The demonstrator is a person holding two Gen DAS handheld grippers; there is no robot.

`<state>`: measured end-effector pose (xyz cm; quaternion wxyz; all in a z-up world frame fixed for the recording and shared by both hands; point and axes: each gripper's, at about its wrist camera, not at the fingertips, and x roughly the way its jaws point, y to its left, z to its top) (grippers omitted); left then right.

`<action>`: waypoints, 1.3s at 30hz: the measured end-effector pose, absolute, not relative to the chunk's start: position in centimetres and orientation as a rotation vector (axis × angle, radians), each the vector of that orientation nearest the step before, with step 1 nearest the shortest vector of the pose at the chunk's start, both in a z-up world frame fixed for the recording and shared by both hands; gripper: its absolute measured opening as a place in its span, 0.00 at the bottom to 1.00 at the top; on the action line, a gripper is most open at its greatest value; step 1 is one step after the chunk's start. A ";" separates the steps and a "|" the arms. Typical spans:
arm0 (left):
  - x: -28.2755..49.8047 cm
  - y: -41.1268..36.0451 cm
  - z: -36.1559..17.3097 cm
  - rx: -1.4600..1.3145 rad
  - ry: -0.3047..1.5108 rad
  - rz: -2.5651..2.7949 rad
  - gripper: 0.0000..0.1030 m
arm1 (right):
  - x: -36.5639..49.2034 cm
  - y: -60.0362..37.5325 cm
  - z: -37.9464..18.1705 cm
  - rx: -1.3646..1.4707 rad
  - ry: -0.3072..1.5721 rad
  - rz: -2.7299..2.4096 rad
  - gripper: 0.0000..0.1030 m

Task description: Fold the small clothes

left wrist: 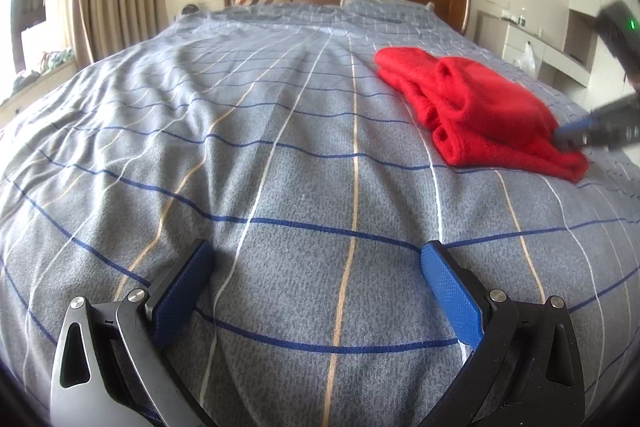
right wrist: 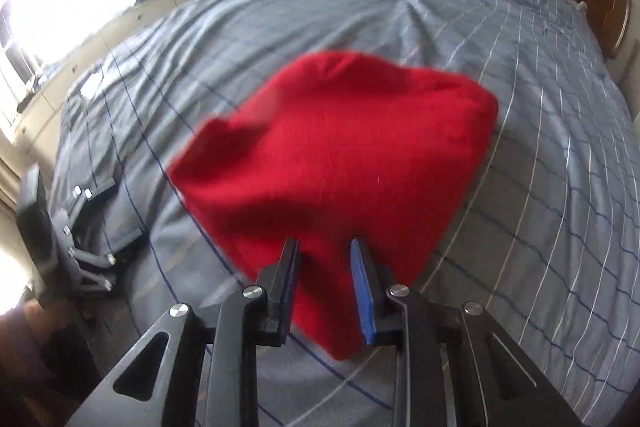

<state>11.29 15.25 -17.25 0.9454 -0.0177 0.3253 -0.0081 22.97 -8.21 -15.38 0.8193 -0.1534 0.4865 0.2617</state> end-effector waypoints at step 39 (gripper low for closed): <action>29.4 8.8 -14.0 -0.272 1.028 -0.286 0.23 | 31.1 -6.9 -16.0 -0.022 0.943 0.351 0.36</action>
